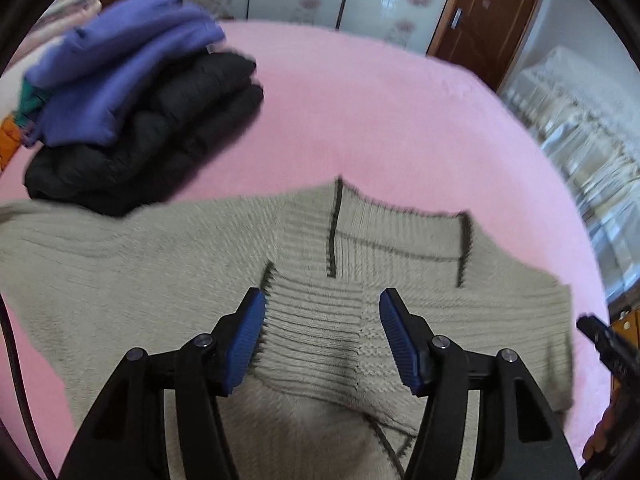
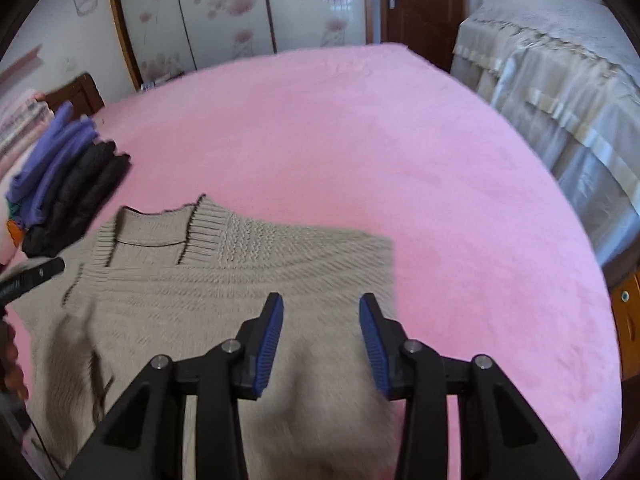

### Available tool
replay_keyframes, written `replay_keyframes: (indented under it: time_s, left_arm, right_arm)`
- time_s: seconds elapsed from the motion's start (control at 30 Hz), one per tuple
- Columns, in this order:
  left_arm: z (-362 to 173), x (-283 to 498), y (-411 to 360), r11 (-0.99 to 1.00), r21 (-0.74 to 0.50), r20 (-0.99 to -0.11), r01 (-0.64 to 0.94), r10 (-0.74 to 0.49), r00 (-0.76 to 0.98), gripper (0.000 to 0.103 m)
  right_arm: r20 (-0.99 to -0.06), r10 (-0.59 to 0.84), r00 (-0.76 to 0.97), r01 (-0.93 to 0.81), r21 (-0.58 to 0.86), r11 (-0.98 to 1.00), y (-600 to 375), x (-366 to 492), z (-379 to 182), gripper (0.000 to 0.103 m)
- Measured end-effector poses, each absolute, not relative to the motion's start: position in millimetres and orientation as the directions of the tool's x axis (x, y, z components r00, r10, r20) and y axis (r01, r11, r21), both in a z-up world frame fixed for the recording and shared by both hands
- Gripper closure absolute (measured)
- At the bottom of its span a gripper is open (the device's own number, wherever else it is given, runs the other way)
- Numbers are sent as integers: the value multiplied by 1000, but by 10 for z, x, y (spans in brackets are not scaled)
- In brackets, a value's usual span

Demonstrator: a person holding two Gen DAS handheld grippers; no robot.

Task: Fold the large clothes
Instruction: 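Lay the sleeve flat across the front and open the right gripper, then withdraw the right gripper and move the left gripper toward the other sleeve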

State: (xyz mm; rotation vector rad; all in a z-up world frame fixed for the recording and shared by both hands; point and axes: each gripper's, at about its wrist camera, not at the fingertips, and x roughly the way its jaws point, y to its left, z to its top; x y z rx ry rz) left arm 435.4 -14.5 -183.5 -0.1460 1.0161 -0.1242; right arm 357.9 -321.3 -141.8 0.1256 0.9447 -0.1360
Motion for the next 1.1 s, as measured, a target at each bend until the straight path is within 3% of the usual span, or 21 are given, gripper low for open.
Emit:
replay_keyframes:
  time_s: [0.13,0.23,0.33,0.43,0.63,0.7,0.8,0.97,1.1]
  left_arm:
    - [-2236,4596,-156,991,-130,-897,-11,-113,427,59]
    - [-2343,4685,-127,996,-90,-901,-14,-75,426,58]
    - [-2400,4737,-38,992,-126,-904,-32,-101,416,57]
    - [-2393,4737,-25,990,-135,-901,-27,-112,420,57]
    - [-2081,4533,102,981,-193,-880,-27,-161,446,56]
    - [-1939,4417,152,978,-209,-867,-25,-173,467,50]
    - [-1651,4138,220,973,-230,-829,-11,-190,526,40]
    - [-1232,3646,339,977,-203,-791,57,-198,579,39]
    - [-946,3312,355,975,-191,-766,114,-221,604,33]
  right_arm:
    - [-856,-137,499,219,-28,975,-3220,3952,-1742,75]
    - [-879,-205,430,279,-86,956,-3410,4075,-1972,79]
    - [-890,-131,436,290,1,957,-3566,4037,-2038,80]
    - [-881,-138,453,288,-2,958,-3564,3984,-2015,79]
    - [-872,-41,488,317,133,939,-3486,3718,-1748,76]
    - [-857,3,516,306,188,933,-3403,3558,-1607,76]
    - [-858,15,514,286,188,940,-3234,3311,-1424,69]
    - [-854,83,513,245,239,939,-3047,2869,-1219,68]
    - [-809,63,584,239,246,939,-2878,2482,-1028,68]
